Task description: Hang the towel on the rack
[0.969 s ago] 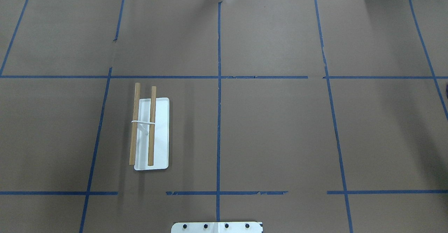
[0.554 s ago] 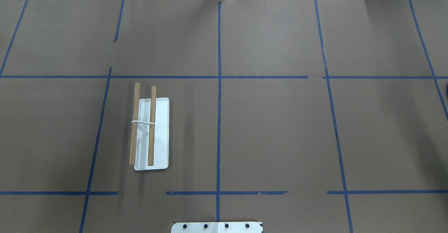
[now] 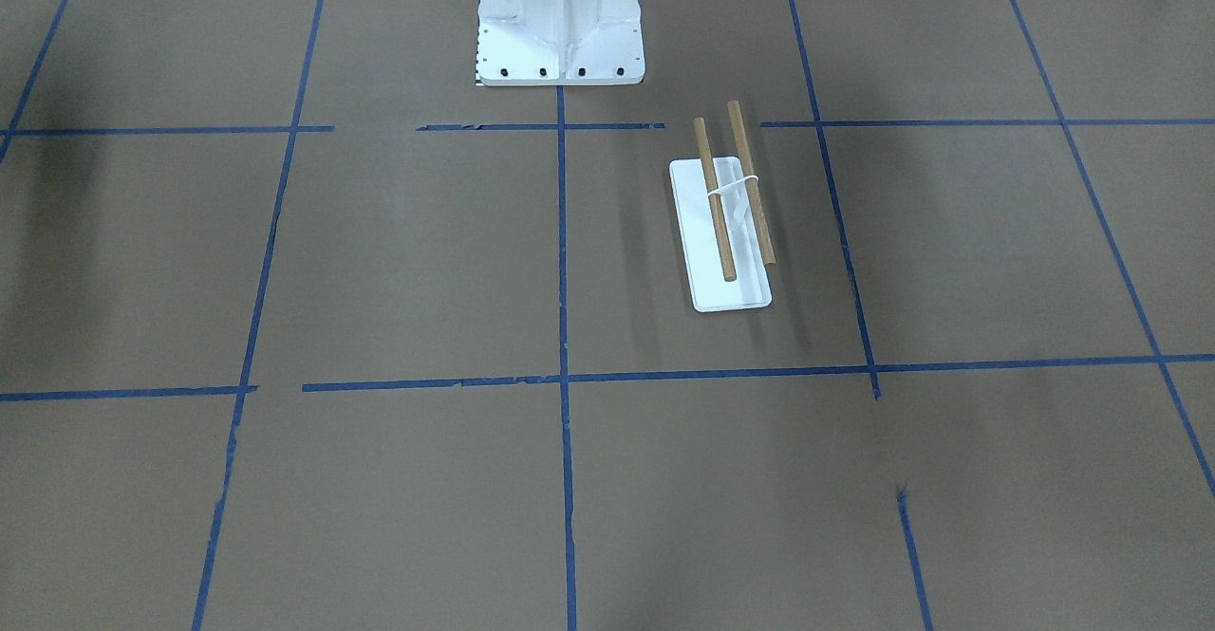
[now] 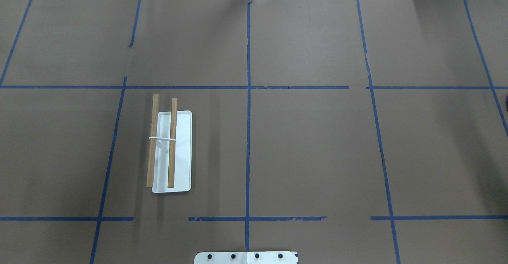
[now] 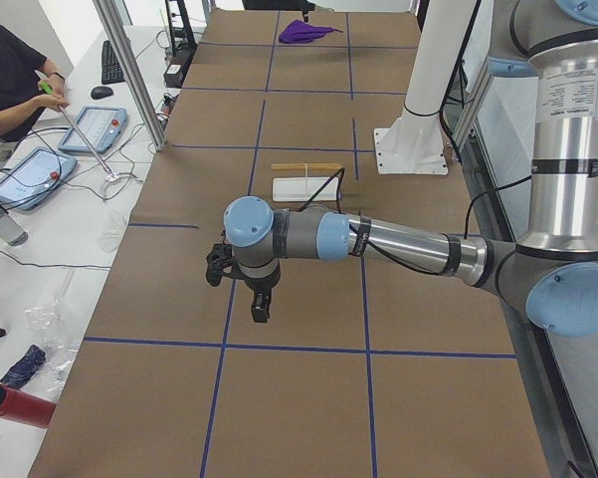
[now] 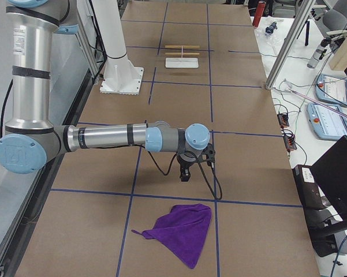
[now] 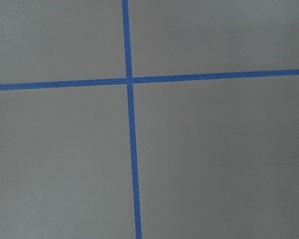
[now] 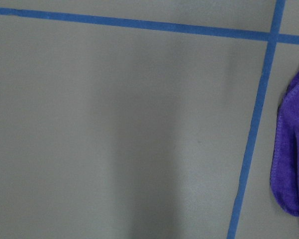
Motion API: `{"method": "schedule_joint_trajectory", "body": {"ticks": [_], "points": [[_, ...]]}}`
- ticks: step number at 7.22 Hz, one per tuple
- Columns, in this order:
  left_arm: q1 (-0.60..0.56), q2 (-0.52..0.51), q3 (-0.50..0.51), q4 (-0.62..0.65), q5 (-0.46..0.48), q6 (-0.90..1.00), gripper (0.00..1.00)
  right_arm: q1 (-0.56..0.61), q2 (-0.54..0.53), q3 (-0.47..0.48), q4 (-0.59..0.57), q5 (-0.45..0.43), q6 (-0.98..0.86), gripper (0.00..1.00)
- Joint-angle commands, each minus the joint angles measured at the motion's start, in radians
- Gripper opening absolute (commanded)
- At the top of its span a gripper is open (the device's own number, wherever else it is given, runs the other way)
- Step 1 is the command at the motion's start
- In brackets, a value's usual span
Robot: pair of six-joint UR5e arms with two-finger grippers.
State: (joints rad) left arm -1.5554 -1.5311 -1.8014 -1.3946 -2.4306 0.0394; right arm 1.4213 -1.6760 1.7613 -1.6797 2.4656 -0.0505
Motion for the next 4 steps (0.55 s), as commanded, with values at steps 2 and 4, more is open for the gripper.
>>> {"method": "schedule_joint_trajectory", "body": {"ticks": [2,4], "points": [[0.000,-0.009,0.022,-0.001,-0.016,-0.001,1.00,-0.008,0.016,-0.054,0.000,-0.140,0.004,1.00],[0.000,-0.009,0.014,-0.003,-0.018,0.001,1.00,-0.032,0.099,-0.292,0.156,-0.158,0.009,1.00]]}}
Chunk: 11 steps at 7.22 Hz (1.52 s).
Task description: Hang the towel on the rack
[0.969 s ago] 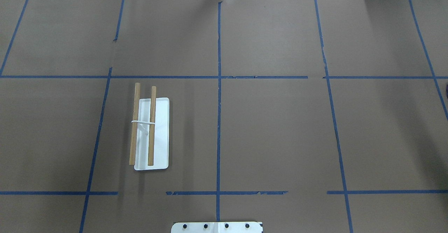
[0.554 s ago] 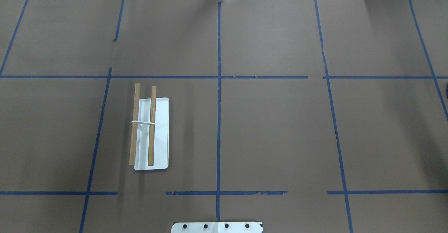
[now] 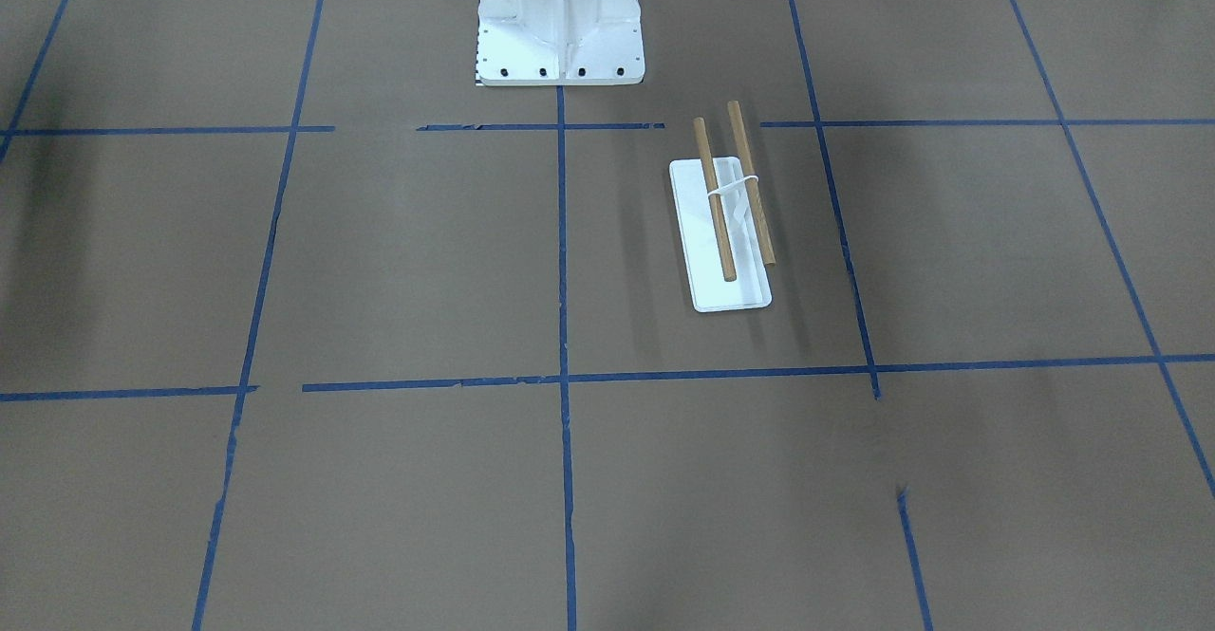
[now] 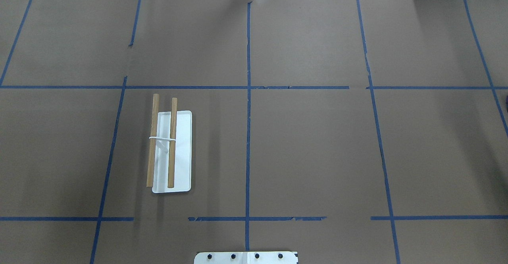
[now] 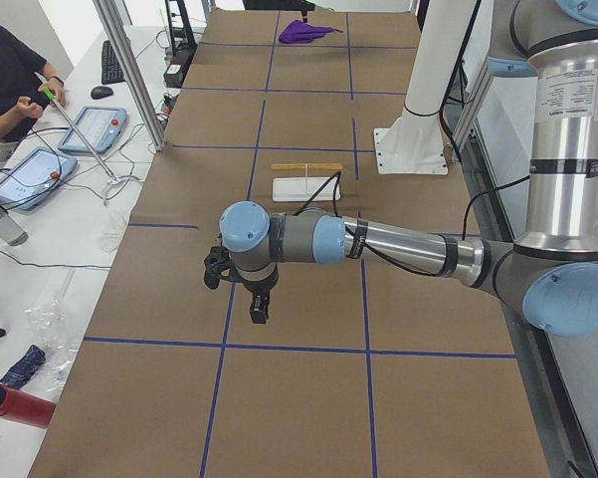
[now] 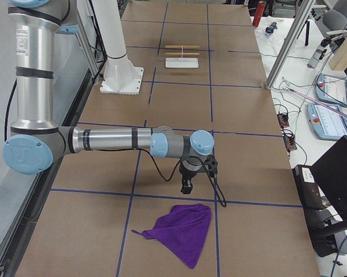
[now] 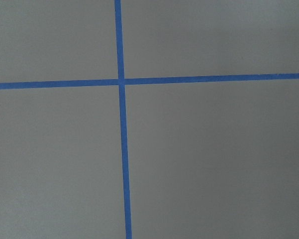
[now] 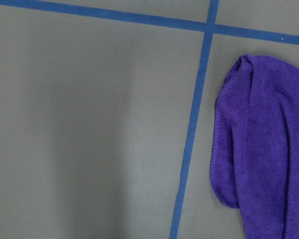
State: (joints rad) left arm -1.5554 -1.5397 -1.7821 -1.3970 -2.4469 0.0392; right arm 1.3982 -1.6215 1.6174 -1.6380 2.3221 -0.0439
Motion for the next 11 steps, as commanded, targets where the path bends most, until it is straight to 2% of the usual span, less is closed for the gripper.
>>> {"method": "schedule_joint_trajectory", "body": {"ticks": [1,2,5,6,7,9,10,11], "points": [[0.000,0.001,-0.011,0.000,-0.009,-0.001,1.00,-0.024,0.064,-0.298,0.344,-0.036,0.040,1.00],[-0.002,0.001,-0.014,0.000,-0.017,-0.001,1.00,-0.059,0.080,-0.342,0.434,-0.041,0.171,1.00],[-0.002,0.004,-0.020,0.000,-0.018,-0.001,1.00,-0.071,0.074,-0.387,0.441,-0.056,0.176,0.89],[-0.002,0.004,-0.023,0.000,-0.018,-0.001,1.00,-0.071,0.074,-0.389,0.441,-0.061,0.176,0.88],[-0.002,0.004,-0.025,0.000,-0.018,-0.001,1.00,-0.071,0.074,-0.386,0.440,-0.059,0.176,0.64],[-0.002,0.003,-0.030,0.000,-0.018,0.001,1.00,-0.071,0.071,-0.387,0.440,-0.056,0.173,0.08],[-0.002,0.003,-0.039,0.000,-0.018,-0.001,1.00,-0.071,0.068,-0.389,0.438,-0.055,0.171,0.00],[-0.002,0.003,-0.040,0.000,-0.018,-0.001,1.00,-0.068,0.066,-0.375,0.440,-0.049,0.170,0.00]]}}
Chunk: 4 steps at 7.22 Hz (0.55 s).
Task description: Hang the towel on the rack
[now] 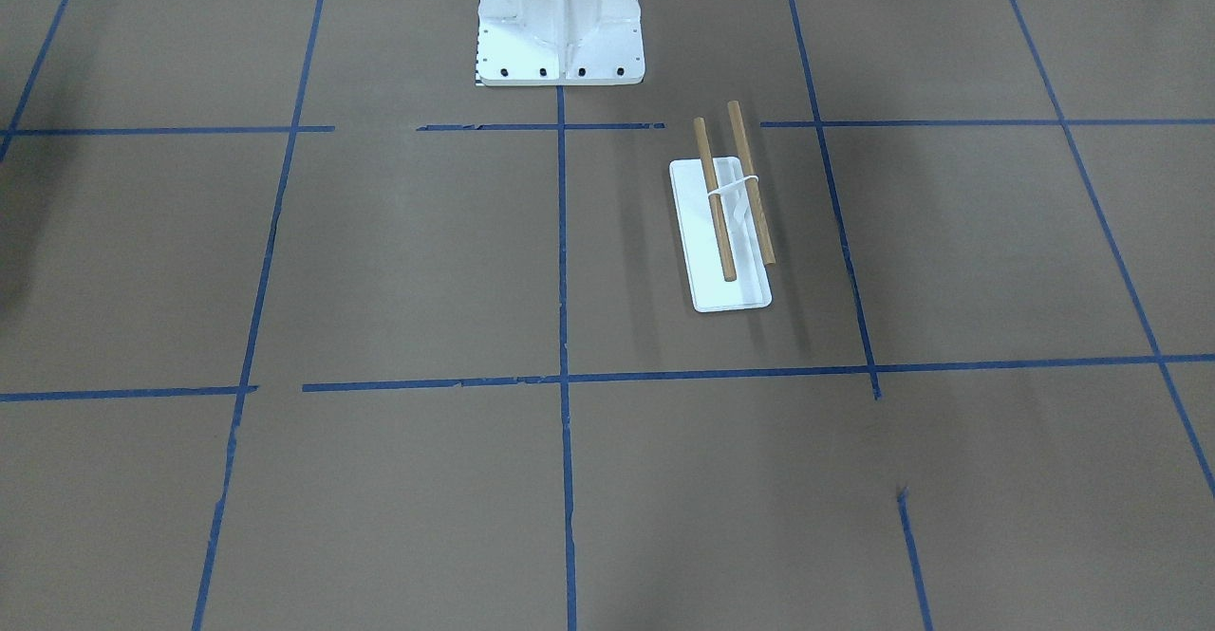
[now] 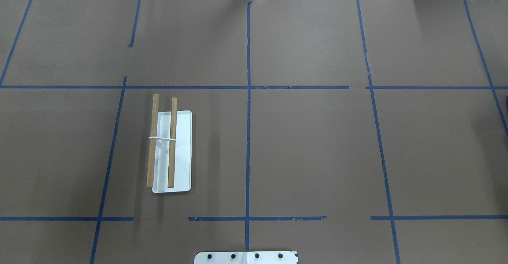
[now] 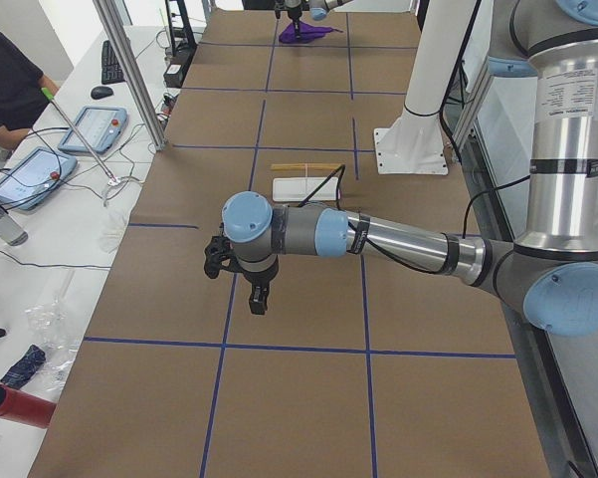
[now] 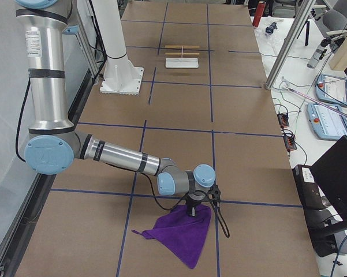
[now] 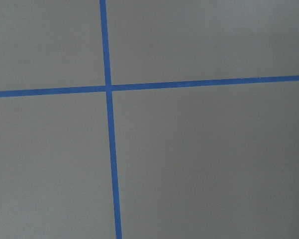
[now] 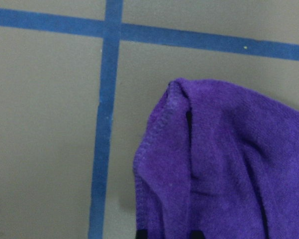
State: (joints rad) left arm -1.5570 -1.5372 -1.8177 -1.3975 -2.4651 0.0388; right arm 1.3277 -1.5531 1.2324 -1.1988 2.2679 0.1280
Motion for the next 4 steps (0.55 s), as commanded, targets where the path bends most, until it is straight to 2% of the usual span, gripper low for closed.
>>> {"method": "schedule_joint_trajectory", "body": {"ticks": [1,2,3,4], "points": [[0.000,0.000,-0.005,0.000,0.000,0.003,1.00,0.004,-0.002,0.045,0.001,0.010,-0.002,0.00],[-0.001,0.002,-0.012,0.000,0.000,0.003,1.00,0.027,-0.019,0.126,-0.010,0.051,-0.001,0.00],[-0.003,0.006,-0.029,0.002,0.000,-0.002,1.00,0.095,-0.062,0.247,-0.014,0.099,0.004,0.00],[-0.002,0.002,-0.034,0.002,0.000,-0.001,1.00,0.108,-0.108,0.389,-0.045,0.132,0.019,0.00]]}}
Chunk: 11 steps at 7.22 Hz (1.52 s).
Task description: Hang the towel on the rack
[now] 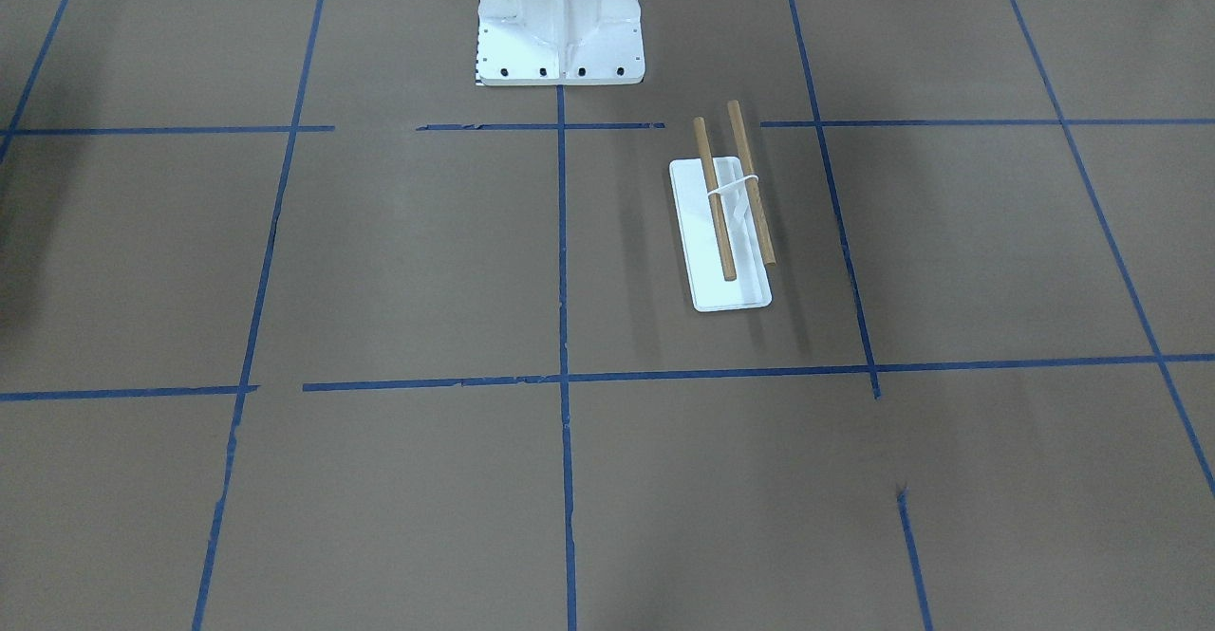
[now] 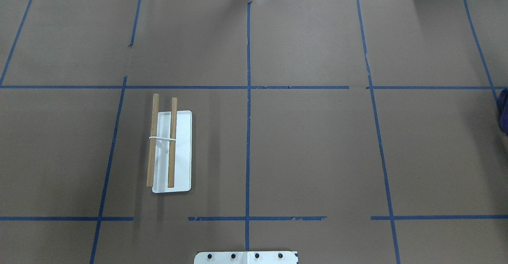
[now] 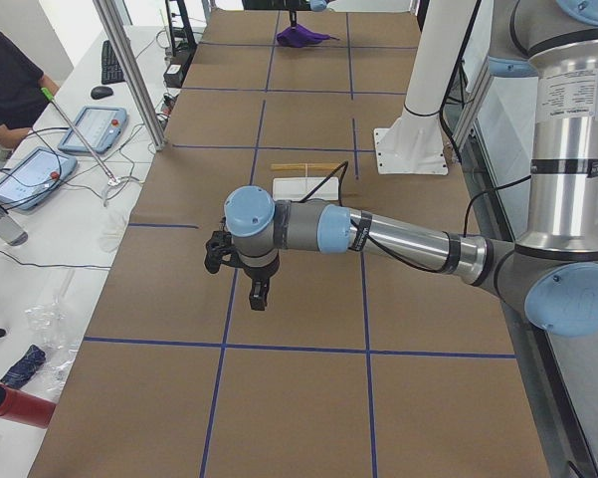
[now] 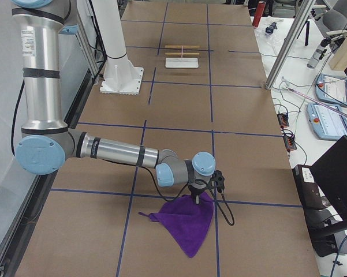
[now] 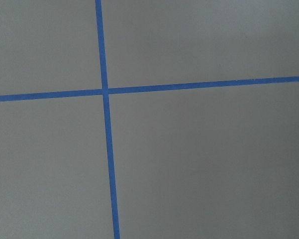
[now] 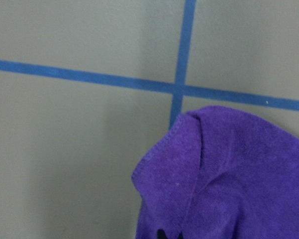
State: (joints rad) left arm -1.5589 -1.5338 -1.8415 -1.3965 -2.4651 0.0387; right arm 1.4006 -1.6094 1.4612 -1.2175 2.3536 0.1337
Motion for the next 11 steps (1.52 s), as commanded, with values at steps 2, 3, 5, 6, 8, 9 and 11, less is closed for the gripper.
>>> {"method": "schedule_joint_trajectory", "body": {"ticks": [2,3,5,6,8,9,11], "points": [[-0.001,-0.009,-0.010,-0.001,-0.017,-0.003,1.00,0.008,-0.020,0.411,-0.184,0.186,0.260,0.00],[-0.001,-0.023,-0.005,-0.001,-0.073,-0.005,1.00,-0.059,0.014,0.498,-0.183,0.223,0.458,0.00],[0.002,-0.075,0.008,-0.089,-0.101,-0.084,1.00,-0.199,0.267,0.561,-0.183,0.228,0.910,0.00],[0.008,-0.094,-0.002,-0.173,-0.121,-0.275,1.00,-0.324,0.418,0.555,-0.183,0.190,1.143,0.00],[0.090,-0.123,0.011,-0.463,-0.189,-0.778,1.00,-0.493,0.546,0.551,-0.183,0.029,1.270,0.00],[0.185,-0.178,0.011,-0.581,-0.183,-1.054,1.00,-0.515,0.580,0.550,-0.185,0.020,1.271,0.00],[0.275,-0.277,0.016,-0.708,-0.178,-1.330,0.99,-0.616,0.658,0.548,-0.185,-0.087,1.258,0.00]]}}
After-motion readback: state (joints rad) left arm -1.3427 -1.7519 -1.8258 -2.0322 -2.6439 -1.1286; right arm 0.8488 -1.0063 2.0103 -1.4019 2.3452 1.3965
